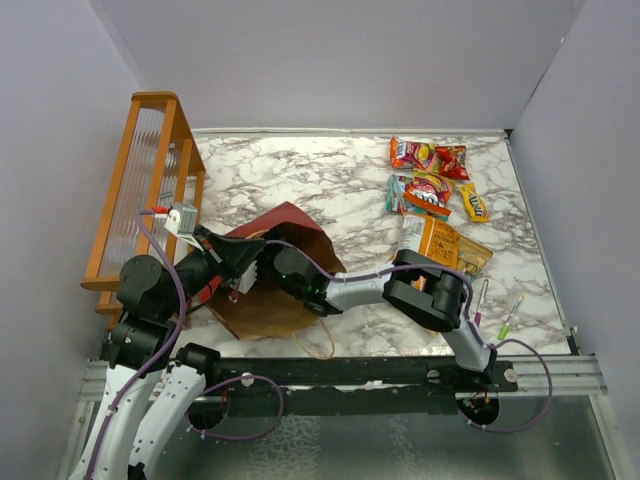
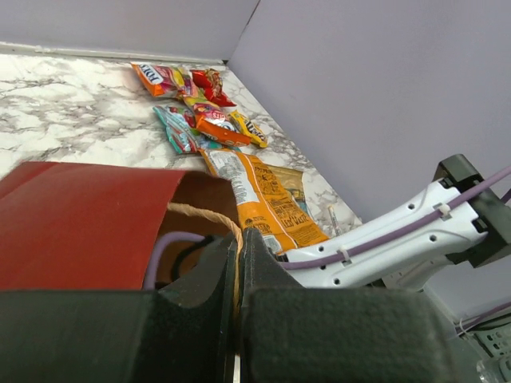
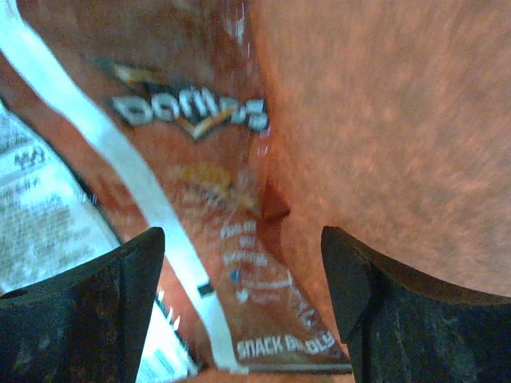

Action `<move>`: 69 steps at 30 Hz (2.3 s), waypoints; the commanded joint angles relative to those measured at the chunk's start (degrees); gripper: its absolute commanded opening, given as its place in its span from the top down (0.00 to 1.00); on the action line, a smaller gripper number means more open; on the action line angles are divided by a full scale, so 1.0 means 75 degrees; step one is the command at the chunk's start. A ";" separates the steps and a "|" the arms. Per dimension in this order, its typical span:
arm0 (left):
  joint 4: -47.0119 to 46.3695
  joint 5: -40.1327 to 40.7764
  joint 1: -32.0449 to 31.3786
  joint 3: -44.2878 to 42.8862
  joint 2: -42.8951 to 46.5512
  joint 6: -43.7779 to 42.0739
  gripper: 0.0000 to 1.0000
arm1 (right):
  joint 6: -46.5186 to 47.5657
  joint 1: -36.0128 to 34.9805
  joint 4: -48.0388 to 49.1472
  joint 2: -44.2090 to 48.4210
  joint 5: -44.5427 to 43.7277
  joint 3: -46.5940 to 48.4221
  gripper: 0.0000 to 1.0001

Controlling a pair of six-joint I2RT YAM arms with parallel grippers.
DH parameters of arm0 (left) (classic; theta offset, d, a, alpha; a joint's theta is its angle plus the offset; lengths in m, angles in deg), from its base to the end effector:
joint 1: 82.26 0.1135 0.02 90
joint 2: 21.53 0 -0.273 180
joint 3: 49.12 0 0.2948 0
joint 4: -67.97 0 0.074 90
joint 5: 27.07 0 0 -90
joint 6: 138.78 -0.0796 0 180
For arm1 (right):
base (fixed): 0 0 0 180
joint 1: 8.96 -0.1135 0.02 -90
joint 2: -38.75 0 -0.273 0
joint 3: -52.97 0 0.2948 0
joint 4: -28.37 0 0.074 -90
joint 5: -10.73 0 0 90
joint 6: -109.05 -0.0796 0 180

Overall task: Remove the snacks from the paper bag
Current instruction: Take out the snack from the paper bag, then place the snack at the center of the board.

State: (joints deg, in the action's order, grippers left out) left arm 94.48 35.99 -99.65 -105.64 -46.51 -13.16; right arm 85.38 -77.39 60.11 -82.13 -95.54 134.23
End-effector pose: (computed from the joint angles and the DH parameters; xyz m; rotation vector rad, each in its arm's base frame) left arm 0.1497 -0.0847 0.3957 0.1538 1.5851 -1.0810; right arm 0.2179 0.4904 0.1392 -1.4829 0.8464 -0.2151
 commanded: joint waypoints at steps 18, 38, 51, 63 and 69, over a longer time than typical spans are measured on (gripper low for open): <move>0.0147 0.0538 -0.0002 -0.0200 0.0165 -0.0003 1.00 | -0.0441 0.0255 -0.0656 -0.0345 0.0729 0.0523 0.98; 0.0473 0.2225 -0.0002 -0.0457 -0.0021 0.0267 1.00 | -0.3324 -0.0573 -0.2775 0.3835 0.0780 -0.1322 0.99; 0.0512 0.2263 -0.0005 -0.0145 0.0130 0.0204 1.00 | -0.3868 -0.0579 -0.2647 0.6311 -0.0854 -0.1494 0.99; 0.0129 0.1821 -0.0010 -0.0213 0.0084 0.0094 1.00 | -0.2786 -0.0582 -0.3290 0.8715 -0.3247 -0.1481 0.99; -0.0890 0.0752 -0.0004 -0.1055 -0.0710 0.1023 1.00 | -0.2486 -0.0575 -0.3207 0.9854 -0.5078 -0.2029 0.99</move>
State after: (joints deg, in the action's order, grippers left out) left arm 95.68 48.04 -99.65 -108.33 -48.01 -10.39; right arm 63.94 -81.39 35.80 -13.21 -120.31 121.57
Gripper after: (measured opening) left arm 0.019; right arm 0.015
